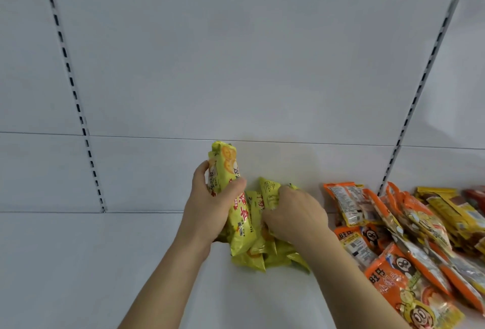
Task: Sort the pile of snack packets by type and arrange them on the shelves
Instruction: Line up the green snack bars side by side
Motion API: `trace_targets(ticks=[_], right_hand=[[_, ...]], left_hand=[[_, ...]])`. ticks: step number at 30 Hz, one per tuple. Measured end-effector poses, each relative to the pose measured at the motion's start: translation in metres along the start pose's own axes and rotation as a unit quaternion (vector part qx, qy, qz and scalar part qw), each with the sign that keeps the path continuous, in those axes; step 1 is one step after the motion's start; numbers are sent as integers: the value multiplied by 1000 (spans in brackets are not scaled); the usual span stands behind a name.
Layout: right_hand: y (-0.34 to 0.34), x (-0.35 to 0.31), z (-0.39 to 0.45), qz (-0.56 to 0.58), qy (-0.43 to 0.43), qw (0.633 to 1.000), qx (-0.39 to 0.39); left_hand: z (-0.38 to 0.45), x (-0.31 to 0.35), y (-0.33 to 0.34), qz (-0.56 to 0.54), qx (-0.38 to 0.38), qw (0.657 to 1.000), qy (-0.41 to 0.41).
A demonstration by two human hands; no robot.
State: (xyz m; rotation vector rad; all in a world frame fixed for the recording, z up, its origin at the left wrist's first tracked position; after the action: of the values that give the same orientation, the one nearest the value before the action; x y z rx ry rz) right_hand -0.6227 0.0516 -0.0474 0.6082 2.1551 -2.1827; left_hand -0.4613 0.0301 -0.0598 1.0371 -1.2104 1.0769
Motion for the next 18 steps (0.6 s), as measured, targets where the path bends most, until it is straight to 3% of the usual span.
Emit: trace_targets(ticks=[3, 5, 8, 10, 13, 18], right_hand=[[-11, 2, -7, 70, -29, 996, 40], [-16, -1, -22, 232, -75, 968, 66], [-5, -23, -42, 497, -160, 853, -25], [9, -36, -47, 586, -182, 785, -81], [31, -53, -53, 625, -204, 746, -106], [56, -97, -76, 621, -228, 739, -127]], left_hand=[[-6, -3, -5, 3, -1, 1000, -13], [-10, -5, -10, -7, 12, 1000, -27], [-16, -8, -17, -38, 19, 998, -43], [-24, -11, -23, -46, 18, 998, -41], [-38, -13, -41, -6, 41, 999, -19], [-67, -15, -90, -2, 77, 997, -2]])
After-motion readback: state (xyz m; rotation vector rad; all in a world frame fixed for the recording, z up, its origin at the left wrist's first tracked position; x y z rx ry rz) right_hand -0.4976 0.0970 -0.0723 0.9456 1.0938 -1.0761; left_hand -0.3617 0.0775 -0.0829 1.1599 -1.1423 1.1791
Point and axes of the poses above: each hand's wrist, its own z-axis towards the middle knuckle, its own y-axis out of the palm, x = y × z, the point moved 2 cm from there along z, towards the middle knuckle, and after that the axes turned 9 degrees about -x, right-handed, at the moved point
